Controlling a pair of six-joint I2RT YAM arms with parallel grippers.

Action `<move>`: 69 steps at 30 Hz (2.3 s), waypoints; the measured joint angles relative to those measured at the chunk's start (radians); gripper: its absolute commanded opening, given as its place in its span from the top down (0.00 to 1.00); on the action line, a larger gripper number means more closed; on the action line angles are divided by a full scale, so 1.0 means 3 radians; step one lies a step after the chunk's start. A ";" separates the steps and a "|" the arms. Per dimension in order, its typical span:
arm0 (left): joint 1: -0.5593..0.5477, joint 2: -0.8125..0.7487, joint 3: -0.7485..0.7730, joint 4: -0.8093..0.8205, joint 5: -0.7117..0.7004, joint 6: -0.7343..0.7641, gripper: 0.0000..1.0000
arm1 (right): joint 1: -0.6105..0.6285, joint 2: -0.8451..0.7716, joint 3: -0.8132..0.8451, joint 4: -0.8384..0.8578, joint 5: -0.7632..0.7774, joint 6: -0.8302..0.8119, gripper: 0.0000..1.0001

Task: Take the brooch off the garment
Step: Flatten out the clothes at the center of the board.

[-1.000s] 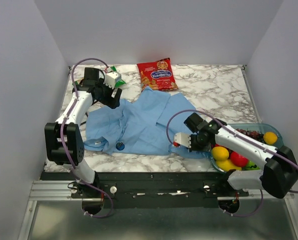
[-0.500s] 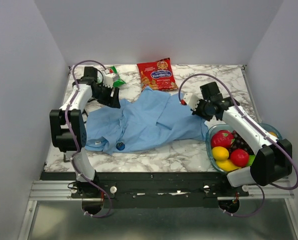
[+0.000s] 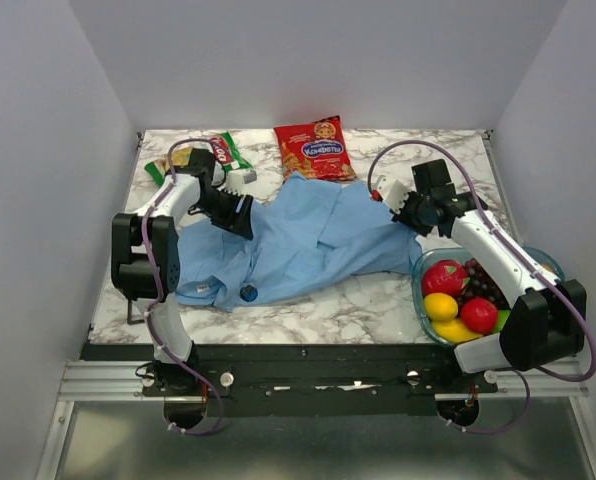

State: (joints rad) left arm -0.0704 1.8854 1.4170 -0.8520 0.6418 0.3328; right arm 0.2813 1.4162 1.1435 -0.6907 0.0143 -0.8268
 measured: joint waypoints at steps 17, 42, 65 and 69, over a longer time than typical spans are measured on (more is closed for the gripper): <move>-0.0182 0.0069 0.0015 -0.0053 -0.0125 -0.0111 1.00 | -0.0046 0.0197 0.0271 0.0029 -0.0028 0.0079 0.99; 0.0446 -0.0484 0.2703 0.0477 0.0080 -0.0086 1.00 | -0.0959 0.1708 0.3872 0.0511 -0.0426 0.0586 0.99; 0.0455 -0.1349 0.3427 0.1464 -0.0309 -0.0067 1.00 | -0.0993 -0.0067 0.3354 0.1578 -0.0640 0.0984 0.99; 0.0467 -0.1584 0.3348 0.1486 -0.0313 -0.0121 1.00 | -0.0994 -0.0290 0.3136 0.1733 -0.0640 0.1015 0.99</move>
State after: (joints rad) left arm 0.0696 1.4101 2.4214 -0.4061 0.5480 0.2966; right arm -0.0170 1.3293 2.0842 -0.1707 -0.1776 -0.5224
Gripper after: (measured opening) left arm 0.009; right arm 0.012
